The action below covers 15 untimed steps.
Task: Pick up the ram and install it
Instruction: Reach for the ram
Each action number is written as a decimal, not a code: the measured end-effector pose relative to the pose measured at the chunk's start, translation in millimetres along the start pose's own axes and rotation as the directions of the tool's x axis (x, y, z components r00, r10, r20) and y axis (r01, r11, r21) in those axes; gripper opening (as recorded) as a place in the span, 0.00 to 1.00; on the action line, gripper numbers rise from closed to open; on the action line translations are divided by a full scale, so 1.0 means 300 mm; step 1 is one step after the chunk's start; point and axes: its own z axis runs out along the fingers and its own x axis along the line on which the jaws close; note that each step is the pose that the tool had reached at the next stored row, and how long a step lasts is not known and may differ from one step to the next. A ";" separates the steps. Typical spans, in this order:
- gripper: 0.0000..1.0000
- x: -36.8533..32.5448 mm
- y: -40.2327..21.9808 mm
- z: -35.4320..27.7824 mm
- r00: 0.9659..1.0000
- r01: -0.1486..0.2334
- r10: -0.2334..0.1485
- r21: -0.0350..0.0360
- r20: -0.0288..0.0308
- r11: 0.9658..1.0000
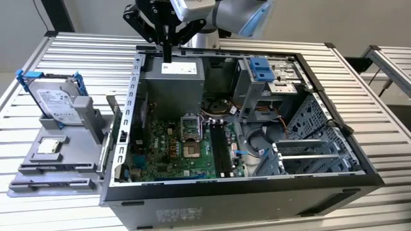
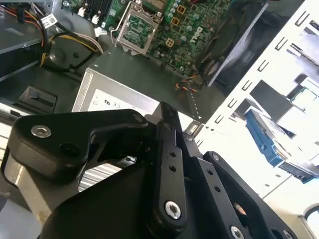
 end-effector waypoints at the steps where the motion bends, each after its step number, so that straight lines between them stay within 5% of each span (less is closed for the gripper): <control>1: 0.00 0.006 0.000 0.000 1.000 0.000 0.000 0.000 0.000 1.000; 15: 0.00 0.108 -0.008 -0.002 1.000 0.001 -0.001 0.000 0.000 1.000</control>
